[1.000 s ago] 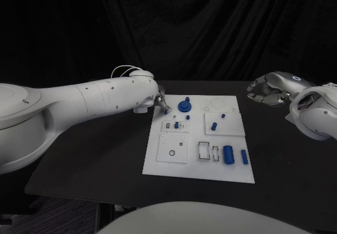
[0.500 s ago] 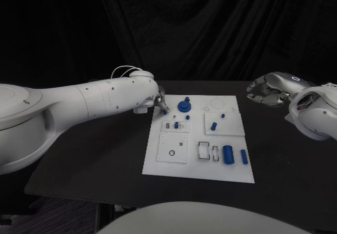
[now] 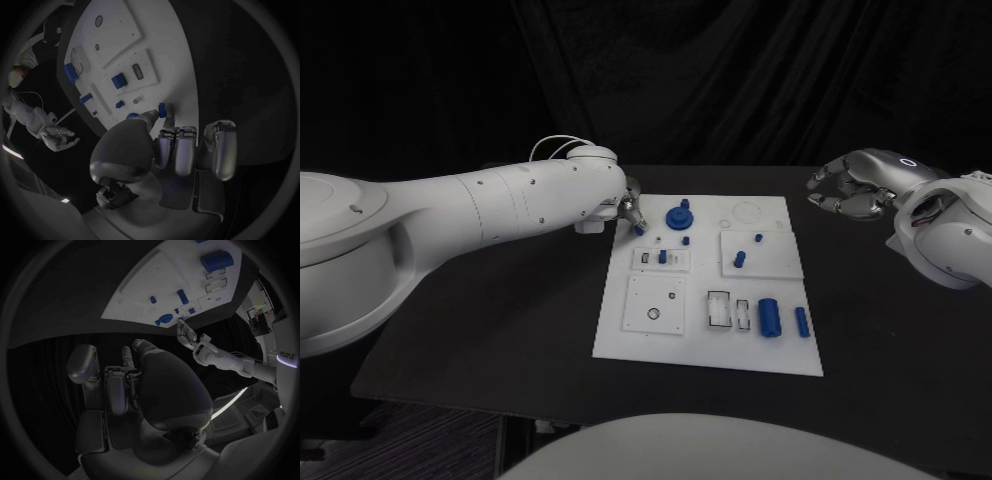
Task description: Assemble the parts on the task board
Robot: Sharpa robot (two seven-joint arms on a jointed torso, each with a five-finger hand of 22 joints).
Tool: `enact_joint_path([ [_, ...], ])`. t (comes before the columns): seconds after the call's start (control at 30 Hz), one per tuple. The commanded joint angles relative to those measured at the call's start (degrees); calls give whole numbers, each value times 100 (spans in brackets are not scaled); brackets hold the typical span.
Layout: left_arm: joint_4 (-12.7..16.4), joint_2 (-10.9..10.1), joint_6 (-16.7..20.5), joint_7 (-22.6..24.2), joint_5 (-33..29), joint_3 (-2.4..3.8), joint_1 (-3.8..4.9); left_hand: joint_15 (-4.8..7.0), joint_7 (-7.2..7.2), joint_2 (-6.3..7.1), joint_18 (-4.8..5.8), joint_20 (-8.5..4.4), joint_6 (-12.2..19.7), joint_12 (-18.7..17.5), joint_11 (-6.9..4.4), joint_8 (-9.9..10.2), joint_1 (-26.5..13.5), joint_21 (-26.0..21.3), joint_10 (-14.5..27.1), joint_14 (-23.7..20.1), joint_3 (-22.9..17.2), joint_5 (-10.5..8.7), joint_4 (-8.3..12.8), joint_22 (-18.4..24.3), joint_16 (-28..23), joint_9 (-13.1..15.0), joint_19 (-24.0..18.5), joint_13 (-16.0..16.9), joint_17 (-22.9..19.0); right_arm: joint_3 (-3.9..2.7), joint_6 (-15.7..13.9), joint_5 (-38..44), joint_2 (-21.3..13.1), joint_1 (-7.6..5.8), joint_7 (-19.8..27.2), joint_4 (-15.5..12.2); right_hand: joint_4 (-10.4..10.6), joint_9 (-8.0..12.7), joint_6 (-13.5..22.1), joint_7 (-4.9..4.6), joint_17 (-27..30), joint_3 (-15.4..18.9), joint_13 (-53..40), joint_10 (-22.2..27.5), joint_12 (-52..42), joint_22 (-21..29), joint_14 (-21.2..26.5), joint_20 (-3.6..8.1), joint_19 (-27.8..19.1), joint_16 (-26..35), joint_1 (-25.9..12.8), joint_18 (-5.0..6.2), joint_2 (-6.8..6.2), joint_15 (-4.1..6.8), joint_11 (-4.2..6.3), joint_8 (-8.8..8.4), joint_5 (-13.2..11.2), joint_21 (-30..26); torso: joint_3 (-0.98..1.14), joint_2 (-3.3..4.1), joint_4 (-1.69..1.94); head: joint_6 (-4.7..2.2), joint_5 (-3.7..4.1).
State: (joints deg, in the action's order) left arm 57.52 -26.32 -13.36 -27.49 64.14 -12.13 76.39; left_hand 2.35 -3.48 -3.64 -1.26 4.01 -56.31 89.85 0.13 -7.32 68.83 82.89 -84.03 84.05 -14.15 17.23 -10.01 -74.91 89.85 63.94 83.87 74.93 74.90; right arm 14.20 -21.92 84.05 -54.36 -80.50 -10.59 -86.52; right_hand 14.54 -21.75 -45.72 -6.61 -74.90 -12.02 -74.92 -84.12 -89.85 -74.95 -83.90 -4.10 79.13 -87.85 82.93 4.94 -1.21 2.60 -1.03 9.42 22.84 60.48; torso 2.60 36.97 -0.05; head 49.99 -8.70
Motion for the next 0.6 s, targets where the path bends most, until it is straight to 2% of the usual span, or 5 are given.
enact_joint_path([
  [0.03, 26, -5, 17, 109, -1, 5, -12, 18, 5, 77, -71, -10, -78, 15, -21, -16, 15, -18, -597, 595, -233, 43, 89, -1250, 15, 39, 92, 1507, 1510, -5, 47, 19, -3, 19, -66, 8, -3, 5, 37, -14, -1379, -38, -1508, -588, -15, -741, -539, 8, -35, 11, 0, 70, -55, -31, -27, -15, 21, -20, 2, 4, -2, 1, -11],
  [0.27, 97, -56, 142, 72, -1, 5, -12, 63, 48, 354, -58, -49, -162, 15, -67, -186, -240, 29, -597, 595, -979, 28, 285, -1266, 15, 252, 134, 1507, 1510, -5, 43, 19, -17, 23, -68, 4, -4, 5, 34, -15, -1377, -41, -1508, -588, -15, -739, -538, 8, -37, 16, 0, 71, -53, -31, -28, -14, 21, -28, 0, 2, 4, 1, -13],
  [0.43, 235, -132, 235, -24, -100, 5, -11, 74, 63, 407, -54, -58, -190, 15, -78, -245, -330, 42, -597, 595, -1139, 20, 320, -1270, 15, 317, 147, 1507, 1510, -5, 39, 19, -35, 24, -70, -5, -4, 5, 34, -15, -1377, -41, -1508, -588, -15, -739, -538, 8, -37, 16, 0, 71, -53, -31, -28, -14, 21, -28, -2, 2, 3, 1, -21],
  [0.6, 472, -267, 196, -324, -851, 6, 6, 83, 73, 443, -55, -67, -181, 15, -88, -274, -368, 41, -597, 595, -1257, 34, 360, -1270, 15, 359, 148, 1507, 1510, -5, 38, 19, -53, 24, -76, -11, -6, 5, 33, -15, -1370, -44, -1505, -584, -12, -736, -534, 8, -42, 27, 0, 74, -53, -32, -28, -13, 22, -43, -2, 4, 5, 1, -21],
])
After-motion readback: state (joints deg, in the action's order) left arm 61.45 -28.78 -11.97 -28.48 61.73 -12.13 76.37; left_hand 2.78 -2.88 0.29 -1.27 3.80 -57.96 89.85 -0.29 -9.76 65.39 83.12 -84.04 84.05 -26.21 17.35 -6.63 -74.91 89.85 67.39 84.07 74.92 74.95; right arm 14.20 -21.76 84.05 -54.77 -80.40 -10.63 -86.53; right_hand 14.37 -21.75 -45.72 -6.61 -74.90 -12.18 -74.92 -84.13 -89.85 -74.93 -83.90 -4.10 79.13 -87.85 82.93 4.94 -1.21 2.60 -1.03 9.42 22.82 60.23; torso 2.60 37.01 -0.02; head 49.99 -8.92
